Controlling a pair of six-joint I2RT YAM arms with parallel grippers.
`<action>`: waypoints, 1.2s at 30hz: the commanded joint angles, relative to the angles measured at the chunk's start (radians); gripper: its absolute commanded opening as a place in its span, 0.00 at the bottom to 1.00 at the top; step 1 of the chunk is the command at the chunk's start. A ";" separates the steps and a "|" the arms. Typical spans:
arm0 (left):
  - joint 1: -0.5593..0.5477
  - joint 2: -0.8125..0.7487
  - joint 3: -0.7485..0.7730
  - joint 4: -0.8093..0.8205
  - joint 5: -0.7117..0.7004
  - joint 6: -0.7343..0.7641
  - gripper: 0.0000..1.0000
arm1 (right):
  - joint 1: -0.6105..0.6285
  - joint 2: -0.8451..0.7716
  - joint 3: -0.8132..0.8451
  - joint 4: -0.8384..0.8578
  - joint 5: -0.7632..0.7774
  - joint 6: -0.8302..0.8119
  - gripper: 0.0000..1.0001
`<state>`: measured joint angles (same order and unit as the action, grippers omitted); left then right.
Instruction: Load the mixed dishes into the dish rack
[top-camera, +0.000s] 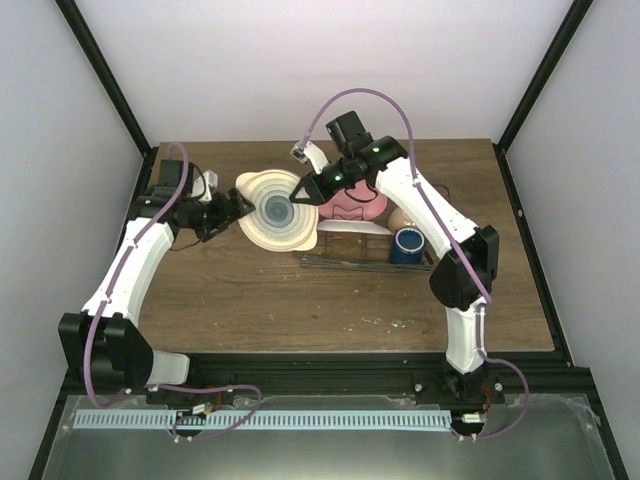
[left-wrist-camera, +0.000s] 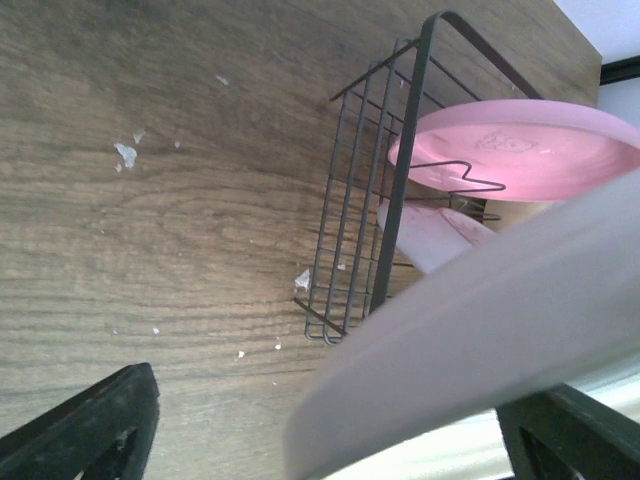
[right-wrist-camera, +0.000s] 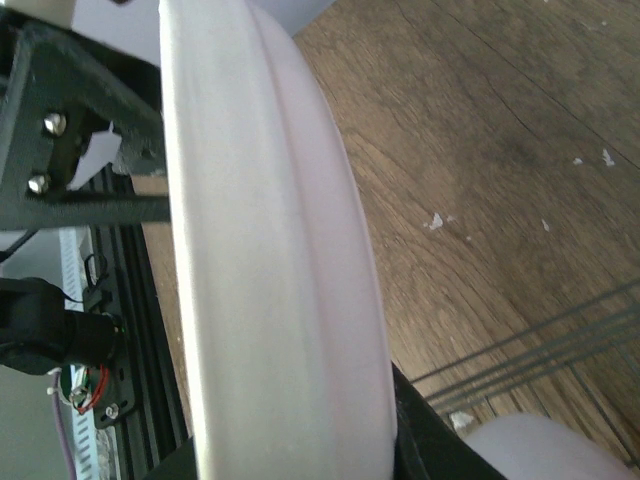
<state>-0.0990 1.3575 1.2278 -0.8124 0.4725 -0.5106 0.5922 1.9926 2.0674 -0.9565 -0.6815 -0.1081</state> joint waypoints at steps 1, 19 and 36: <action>0.051 0.020 0.048 -0.017 -0.034 0.050 0.98 | 0.046 -0.127 0.054 -0.080 0.023 -0.067 0.01; 0.084 0.022 0.030 -0.041 -0.001 0.108 1.00 | 0.190 -0.455 -0.221 -0.164 0.365 -0.119 0.01; 0.084 0.031 0.006 -0.060 -0.038 0.143 1.00 | 0.344 -0.530 -0.365 -0.239 0.757 -0.139 0.01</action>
<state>-0.0124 1.3918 1.2438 -0.9058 0.4782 -0.3668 0.9176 1.5196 1.6836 -1.1976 0.0010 -0.2264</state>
